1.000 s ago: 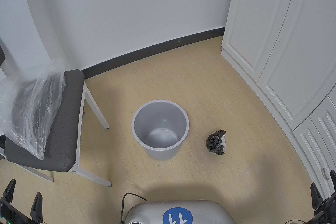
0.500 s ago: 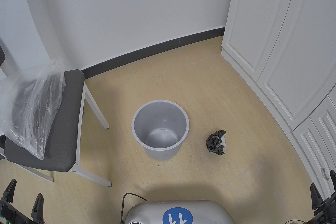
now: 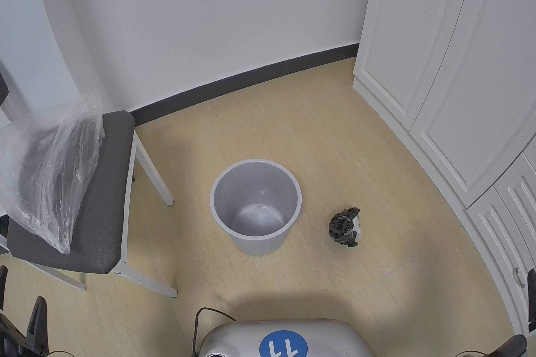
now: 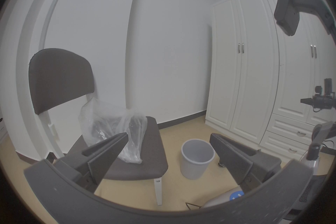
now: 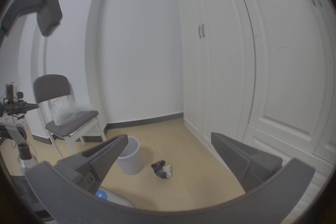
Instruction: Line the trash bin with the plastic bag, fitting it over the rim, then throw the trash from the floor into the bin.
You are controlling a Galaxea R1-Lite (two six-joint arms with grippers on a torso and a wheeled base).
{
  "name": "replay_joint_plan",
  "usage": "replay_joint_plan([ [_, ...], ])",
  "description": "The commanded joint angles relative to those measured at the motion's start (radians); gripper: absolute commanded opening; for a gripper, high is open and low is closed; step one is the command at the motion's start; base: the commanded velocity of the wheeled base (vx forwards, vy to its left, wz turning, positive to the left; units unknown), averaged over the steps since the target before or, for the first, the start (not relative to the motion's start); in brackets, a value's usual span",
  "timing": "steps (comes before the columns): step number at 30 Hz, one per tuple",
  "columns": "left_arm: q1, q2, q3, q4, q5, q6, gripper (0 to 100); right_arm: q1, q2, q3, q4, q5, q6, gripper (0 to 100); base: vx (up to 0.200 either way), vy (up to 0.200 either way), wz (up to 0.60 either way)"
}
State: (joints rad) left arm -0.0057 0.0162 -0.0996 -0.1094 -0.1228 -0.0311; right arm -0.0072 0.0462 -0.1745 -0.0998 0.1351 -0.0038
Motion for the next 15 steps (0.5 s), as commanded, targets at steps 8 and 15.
replay_joint_plan([
  [8, 0.0, 0.26, -0.152, 0.002, -0.024, 0.043, 100, -0.048, 0.347, -0.119, -0.083, 0.023, -0.002, 100, 0.0, 0.0, 0.0],
  [15, 0.007, 0.472, -0.243, -0.004, -0.011, 0.197, 100, -0.045, 0.584, -0.215, -0.235, -0.019, 0.048, 100, 0.0, 0.0, 0.0],
])
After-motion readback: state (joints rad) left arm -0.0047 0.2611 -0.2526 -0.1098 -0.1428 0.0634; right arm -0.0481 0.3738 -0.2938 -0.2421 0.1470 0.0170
